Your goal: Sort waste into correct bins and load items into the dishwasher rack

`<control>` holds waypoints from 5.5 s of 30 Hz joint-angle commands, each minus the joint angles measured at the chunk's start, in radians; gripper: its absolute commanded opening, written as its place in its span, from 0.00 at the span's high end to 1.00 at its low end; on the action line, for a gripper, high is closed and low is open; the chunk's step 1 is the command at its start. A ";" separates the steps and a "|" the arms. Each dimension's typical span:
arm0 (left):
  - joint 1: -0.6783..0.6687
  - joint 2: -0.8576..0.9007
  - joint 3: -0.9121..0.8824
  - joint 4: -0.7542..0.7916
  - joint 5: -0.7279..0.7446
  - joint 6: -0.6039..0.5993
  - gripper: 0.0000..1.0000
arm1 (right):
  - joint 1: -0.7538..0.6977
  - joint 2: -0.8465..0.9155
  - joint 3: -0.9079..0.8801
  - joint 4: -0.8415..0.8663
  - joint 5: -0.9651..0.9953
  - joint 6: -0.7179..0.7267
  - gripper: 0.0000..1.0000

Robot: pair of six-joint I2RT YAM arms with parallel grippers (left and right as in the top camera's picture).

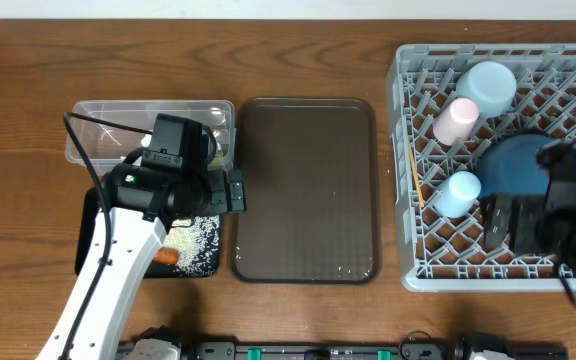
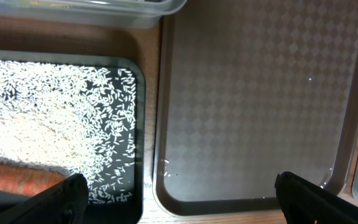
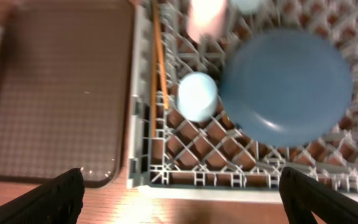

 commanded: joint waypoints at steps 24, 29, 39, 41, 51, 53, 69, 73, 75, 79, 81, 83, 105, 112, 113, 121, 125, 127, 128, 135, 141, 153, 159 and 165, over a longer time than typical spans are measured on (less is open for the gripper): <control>0.004 -0.001 0.008 -0.003 -0.013 0.002 0.02 | 0.146 -0.556 -0.033 -0.033 0.027 -0.037 0.01; 0.004 -0.001 0.008 -0.003 -0.013 0.002 0.02 | 0.143 -0.658 -0.150 -0.005 0.005 -0.036 0.01; 0.004 -0.001 0.008 -0.003 -0.013 0.002 0.02 | 0.132 -0.867 -0.494 0.321 -0.159 -0.036 0.01; 0.004 -0.001 0.008 -0.003 -0.013 0.002 0.02 | 0.131 -0.907 -0.584 0.424 -0.198 -0.036 0.01; 0.004 -0.001 0.008 -0.003 -0.013 0.002 0.02 | 0.130 -0.954 -0.879 0.964 -0.261 0.075 0.01; 0.004 -0.001 0.008 -0.003 -0.013 0.002 0.02 | 0.130 -0.954 -0.932 1.093 -0.259 0.090 0.01; 0.004 -0.001 0.008 -0.003 -0.013 0.002 0.02 | 0.145 -0.955 -1.305 1.554 -0.002 0.310 0.01; 0.004 -0.001 0.008 -0.003 -0.013 0.002 0.02 | 0.147 -0.956 -1.390 1.610 0.012 0.332 0.01; 0.004 -0.001 0.008 -0.003 -0.013 0.002 0.02 | 0.149 -0.956 -1.433 1.654 0.013 0.332 0.01; 0.004 -0.001 0.008 -0.003 -0.013 0.002 0.02 | 0.159 -0.956 -1.449 1.616 0.049 0.330 0.01; 0.004 -0.001 0.008 -0.003 -0.013 0.002 0.02 | 0.159 -0.956 -1.449 1.562 0.057 0.330 0.01; 0.004 -0.001 0.008 -0.003 -0.013 0.002 0.02 | 0.159 -0.956 -1.449 1.471 0.061 0.319 0.01; 0.004 -0.001 0.008 -0.003 -0.013 0.002 0.02 | 0.185 -0.956 -1.448 1.350 0.112 0.094 0.01; 0.004 -0.001 0.008 -0.003 -0.013 0.002 0.02 | 0.185 -0.956 -1.448 1.350 0.112 0.094 0.01; 0.004 -0.001 0.008 -0.003 -0.013 0.002 0.02 | 0.185 -0.956 -1.448 1.350 0.112 0.094 0.01; 0.004 -0.001 0.008 -0.003 -0.013 0.002 0.02 | 0.185 -0.956 -1.448 1.350 0.112 0.094 0.01; 0.004 -0.001 0.008 -0.003 -0.013 0.002 0.02 | 0.185 -0.956 -1.448 1.350 0.112 0.094 0.01; 0.004 -0.001 0.008 -0.003 -0.013 0.002 0.02 | 0.185 -0.956 -1.448 1.350 0.112 0.094 0.01; 0.004 -0.001 0.008 -0.003 -0.013 0.002 0.02 | 0.185 -0.956 -1.448 1.350 0.112 0.094 0.01; 0.002 -0.014 0.008 -0.003 -0.013 0.002 0.02 | 0.185 -0.956 -1.448 1.350 0.112 0.094 0.01; -0.002 -0.077 0.008 -0.003 -0.013 0.002 0.02 | 0.185 -0.956 -1.448 1.350 0.112 0.094 0.01; -0.002 -0.507 0.008 -0.003 -0.013 0.002 0.02 | 0.185 -0.956 -1.448 1.350 0.112 0.094 0.01; -0.002 -0.713 0.008 -0.003 -0.013 0.002 0.02 | 0.185 -0.956 -1.448 1.350 0.112 0.094 0.01; 0.004 -0.820 0.008 -0.008 -0.013 0.002 0.02 | 0.185 -0.956 -1.448 1.350 0.112 0.094 0.01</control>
